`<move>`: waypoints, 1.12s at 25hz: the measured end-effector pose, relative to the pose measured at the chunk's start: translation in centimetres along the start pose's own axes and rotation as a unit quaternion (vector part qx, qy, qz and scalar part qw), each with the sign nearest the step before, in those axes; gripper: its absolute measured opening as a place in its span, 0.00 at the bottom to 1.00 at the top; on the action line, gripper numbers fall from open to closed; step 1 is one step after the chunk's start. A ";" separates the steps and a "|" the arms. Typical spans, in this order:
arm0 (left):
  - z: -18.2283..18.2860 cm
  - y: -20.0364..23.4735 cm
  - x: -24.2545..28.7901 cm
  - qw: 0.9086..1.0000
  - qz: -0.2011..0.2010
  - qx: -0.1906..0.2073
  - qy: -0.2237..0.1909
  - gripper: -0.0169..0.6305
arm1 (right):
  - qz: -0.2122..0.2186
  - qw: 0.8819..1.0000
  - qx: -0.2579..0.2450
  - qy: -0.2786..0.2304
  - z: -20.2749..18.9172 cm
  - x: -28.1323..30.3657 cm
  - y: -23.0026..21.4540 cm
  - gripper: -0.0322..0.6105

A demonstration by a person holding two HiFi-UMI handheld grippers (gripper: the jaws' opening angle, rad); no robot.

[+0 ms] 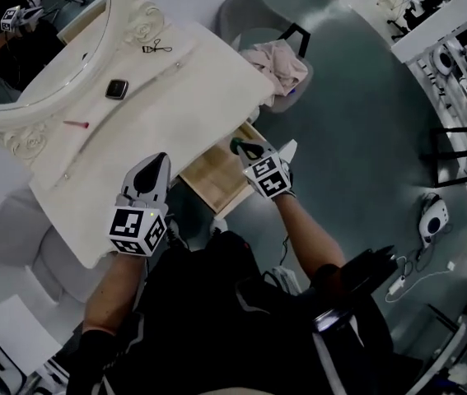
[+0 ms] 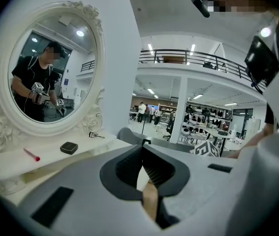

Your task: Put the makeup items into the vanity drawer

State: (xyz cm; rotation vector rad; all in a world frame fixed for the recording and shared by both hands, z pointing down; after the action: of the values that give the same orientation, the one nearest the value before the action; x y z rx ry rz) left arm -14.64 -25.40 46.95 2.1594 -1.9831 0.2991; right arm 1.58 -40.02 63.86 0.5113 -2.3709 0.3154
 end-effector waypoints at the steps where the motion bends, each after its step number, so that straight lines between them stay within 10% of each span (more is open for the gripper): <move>1: -0.2 0.0 0.1 1.000 0.003 -0.001 0.002 0.03 | 0.002 1.000 -0.001 0.006 -0.2 0.4 -0.2 0.06; 28: -5.6 1.1 -2.5 0.994 0.080 -0.017 0.071 0.03 | 0.073 0.952 -0.202 0.217 -10.7 15.3 1.0 0.06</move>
State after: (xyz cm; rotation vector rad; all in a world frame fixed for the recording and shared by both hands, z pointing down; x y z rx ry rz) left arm -16.03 -21.57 51.63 1.9060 -2.0672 0.4269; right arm -3.32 -39.56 81.92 0.0587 -1.9680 -0.0032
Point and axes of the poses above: the fingertips, and each gripper's own axes: x forward along the fingers, y to its left, z out of its top, the point moved 4 cm from there along -x, backward along the fingers, and after that the axes turned 10 degrees about x, right-handed, at the moved point
